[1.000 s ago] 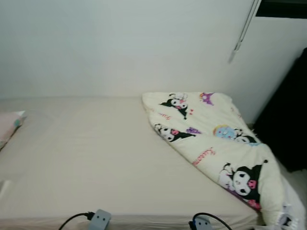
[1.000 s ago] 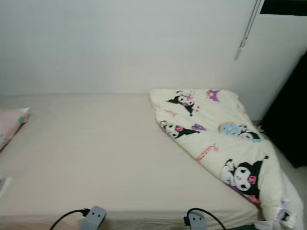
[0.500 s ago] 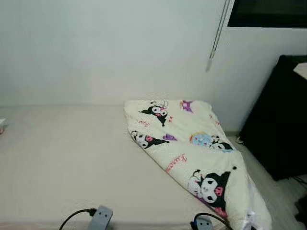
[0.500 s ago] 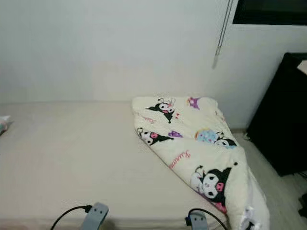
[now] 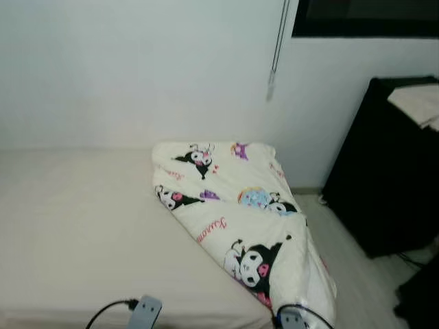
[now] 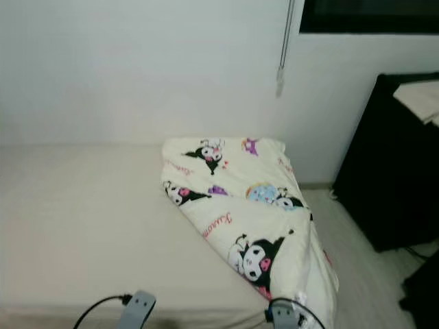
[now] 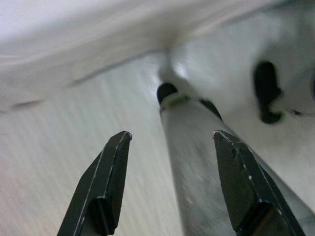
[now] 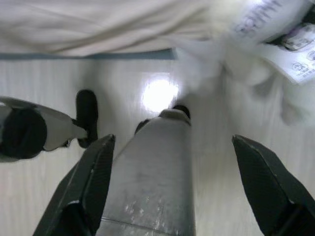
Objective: Clean up the room
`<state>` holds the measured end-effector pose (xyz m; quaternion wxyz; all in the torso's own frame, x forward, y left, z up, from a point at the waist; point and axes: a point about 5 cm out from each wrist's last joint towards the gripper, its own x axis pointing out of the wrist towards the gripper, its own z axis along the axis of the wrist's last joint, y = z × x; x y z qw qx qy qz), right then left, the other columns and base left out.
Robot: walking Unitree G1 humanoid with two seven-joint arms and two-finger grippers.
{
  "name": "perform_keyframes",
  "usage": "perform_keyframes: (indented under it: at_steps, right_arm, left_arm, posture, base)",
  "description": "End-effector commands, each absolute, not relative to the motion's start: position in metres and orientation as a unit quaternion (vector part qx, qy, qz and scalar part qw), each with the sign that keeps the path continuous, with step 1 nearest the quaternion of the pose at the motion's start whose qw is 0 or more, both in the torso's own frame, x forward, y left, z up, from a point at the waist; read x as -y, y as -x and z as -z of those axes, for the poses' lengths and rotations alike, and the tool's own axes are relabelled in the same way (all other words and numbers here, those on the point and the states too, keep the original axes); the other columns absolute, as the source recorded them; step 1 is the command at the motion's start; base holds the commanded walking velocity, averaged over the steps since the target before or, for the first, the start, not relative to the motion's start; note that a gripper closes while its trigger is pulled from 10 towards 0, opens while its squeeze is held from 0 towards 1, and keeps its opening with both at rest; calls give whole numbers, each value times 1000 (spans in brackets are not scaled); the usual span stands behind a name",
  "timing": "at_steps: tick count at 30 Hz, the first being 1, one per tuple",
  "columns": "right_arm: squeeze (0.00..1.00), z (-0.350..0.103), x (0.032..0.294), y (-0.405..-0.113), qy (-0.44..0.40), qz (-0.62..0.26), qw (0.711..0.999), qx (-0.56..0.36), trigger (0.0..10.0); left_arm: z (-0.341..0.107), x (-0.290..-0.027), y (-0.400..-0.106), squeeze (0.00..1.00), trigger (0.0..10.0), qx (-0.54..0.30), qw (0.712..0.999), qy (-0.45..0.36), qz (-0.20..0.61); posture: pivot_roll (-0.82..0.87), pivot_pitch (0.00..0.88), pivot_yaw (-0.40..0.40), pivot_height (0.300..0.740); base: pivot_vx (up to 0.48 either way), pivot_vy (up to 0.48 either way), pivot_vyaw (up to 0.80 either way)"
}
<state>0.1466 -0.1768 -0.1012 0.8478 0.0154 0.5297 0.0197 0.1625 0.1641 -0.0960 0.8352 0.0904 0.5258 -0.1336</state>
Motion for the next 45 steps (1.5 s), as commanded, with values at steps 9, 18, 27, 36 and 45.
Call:
perform_keyframes:
  at_steps: [9, 18, 27, 36, 45]
  right_arm:
    - [0, 101, 175, -148, -27, -17, 849, -527, 10000]
    - [0, 101, 175, -146, -29, -17, 849, -528, 10000]
    - [0, 97, 178, -156, -41, -7, 863, -503, 10000]
    - [0, 68, 203, -207, -53, 63, 913, -401, 10000]
    - [0, 28, 263, -241, -34, 180, 934, -307, 10000]
  left_arm:
    - [94, -165, -167, 0, 10000, -521, 838, -95, 130]
    - [95, -163, -166, 0, 10000, -521, 837, -93, 139]
    - [94, -166, -167, 0, 10000, -520, 841, -94, 119]
    - [94, -167, -168, 0, 10000, -515, 844, -98, 114]
    - [90, -168, -175, 0, 10000, -501, 857, -75, 91]
  posture:
    - [-18, 0, -6, 722]
    - [-22, 0, -8, 722]
    - [-21, 0, -13, 722]
    - [-24, 0, -14, 722]
    - [-36, 0, -13, 702]
  base:
    - [0, -219, 0]
    - [0, -154, 0]
    - [0, -105, 0]
    - [0, 0, 0]
    - [0, 0, 0]
